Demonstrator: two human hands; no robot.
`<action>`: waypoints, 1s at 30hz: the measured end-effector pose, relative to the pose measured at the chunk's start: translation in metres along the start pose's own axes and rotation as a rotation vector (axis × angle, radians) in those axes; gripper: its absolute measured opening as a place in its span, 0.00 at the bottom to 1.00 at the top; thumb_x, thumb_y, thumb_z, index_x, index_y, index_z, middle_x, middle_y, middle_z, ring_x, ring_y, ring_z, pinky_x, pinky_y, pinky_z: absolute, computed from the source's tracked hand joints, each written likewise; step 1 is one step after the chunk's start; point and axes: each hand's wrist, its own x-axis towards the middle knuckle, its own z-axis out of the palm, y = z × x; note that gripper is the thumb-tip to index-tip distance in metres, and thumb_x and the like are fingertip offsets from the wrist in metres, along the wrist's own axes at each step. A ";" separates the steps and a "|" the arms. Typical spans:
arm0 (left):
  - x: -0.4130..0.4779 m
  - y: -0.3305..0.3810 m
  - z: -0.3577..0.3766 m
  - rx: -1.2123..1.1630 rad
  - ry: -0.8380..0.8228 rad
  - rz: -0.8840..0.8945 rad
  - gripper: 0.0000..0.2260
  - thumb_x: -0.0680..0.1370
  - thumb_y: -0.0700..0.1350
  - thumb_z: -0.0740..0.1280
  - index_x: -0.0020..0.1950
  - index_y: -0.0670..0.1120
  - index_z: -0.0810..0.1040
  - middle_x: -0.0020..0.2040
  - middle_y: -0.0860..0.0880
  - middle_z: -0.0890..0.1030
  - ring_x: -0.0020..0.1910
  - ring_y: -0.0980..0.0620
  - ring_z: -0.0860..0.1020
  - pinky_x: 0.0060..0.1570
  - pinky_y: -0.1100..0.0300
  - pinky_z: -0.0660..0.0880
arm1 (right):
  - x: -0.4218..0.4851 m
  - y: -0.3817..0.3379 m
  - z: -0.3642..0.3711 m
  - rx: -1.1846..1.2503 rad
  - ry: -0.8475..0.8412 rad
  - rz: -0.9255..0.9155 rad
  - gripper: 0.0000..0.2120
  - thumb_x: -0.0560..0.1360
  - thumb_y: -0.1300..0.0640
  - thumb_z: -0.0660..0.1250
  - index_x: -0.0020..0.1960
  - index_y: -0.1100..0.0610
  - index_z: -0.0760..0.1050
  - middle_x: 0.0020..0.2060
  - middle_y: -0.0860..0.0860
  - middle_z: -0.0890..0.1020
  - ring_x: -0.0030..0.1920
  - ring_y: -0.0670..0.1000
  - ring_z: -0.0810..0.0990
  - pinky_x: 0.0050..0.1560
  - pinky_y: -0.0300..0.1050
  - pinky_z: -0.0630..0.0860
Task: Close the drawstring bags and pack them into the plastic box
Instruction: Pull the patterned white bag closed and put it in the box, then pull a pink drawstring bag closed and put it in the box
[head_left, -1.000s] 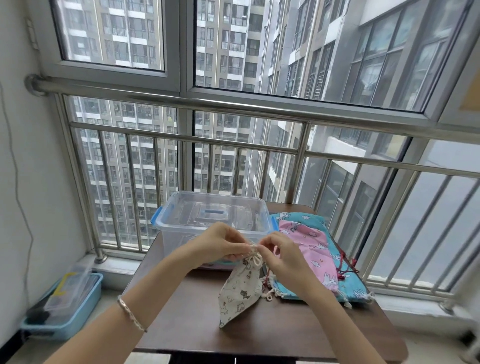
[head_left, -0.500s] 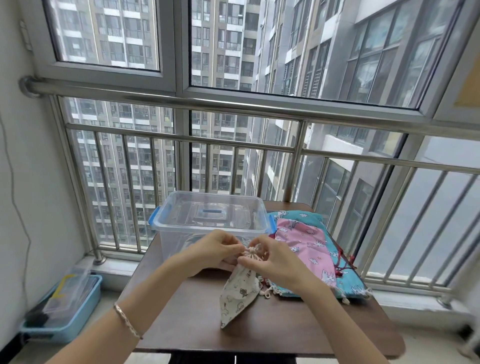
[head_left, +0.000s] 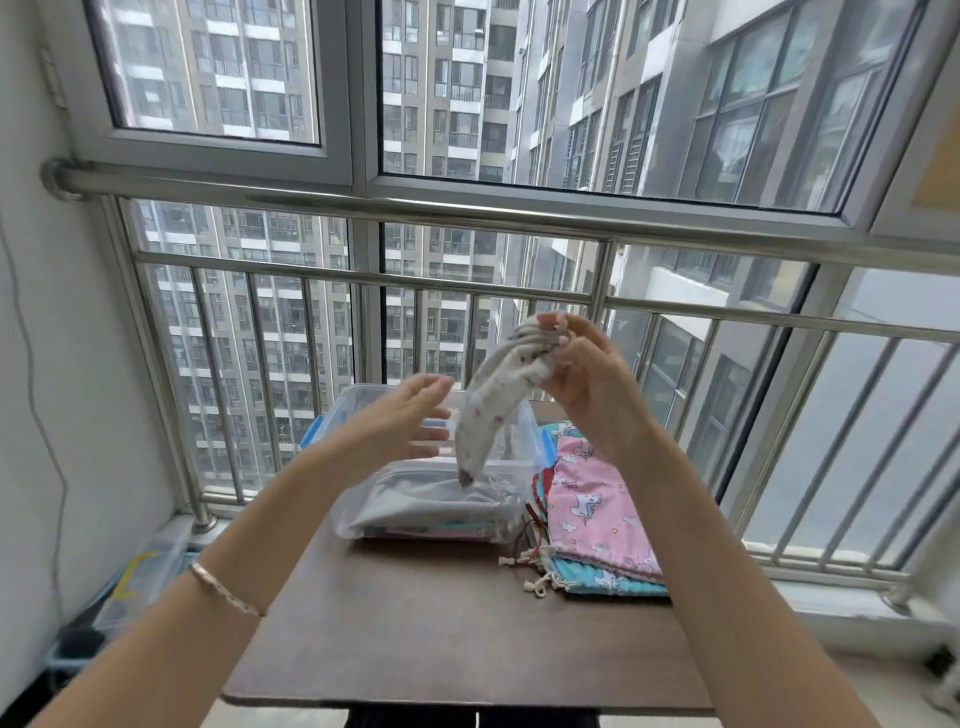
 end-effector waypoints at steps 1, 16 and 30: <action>0.002 0.006 -0.004 -0.120 -0.086 -0.055 0.17 0.81 0.53 0.58 0.68 0.51 0.68 0.61 0.37 0.76 0.53 0.41 0.80 0.47 0.53 0.81 | 0.008 0.000 0.000 0.002 0.017 -0.015 0.15 0.71 0.73 0.58 0.54 0.64 0.75 0.48 0.59 0.80 0.44 0.54 0.82 0.44 0.44 0.82; 0.101 -0.036 -0.053 0.891 0.089 -0.344 0.10 0.75 0.36 0.70 0.56 0.40 0.81 0.49 0.43 0.83 0.33 0.53 0.78 0.35 0.63 0.79 | 0.091 0.094 -0.039 -1.353 -0.062 0.738 0.09 0.75 0.71 0.62 0.54 0.69 0.76 0.51 0.62 0.81 0.45 0.57 0.83 0.52 0.55 0.82; 0.135 -0.068 -0.034 1.124 -0.255 -0.781 0.29 0.73 0.48 0.73 0.71 0.40 0.69 0.62 0.37 0.77 0.54 0.41 0.81 0.53 0.47 0.80 | 0.094 0.126 -0.027 -1.539 -0.304 1.158 0.24 0.84 0.51 0.49 0.75 0.64 0.59 0.72 0.60 0.68 0.69 0.60 0.70 0.65 0.51 0.70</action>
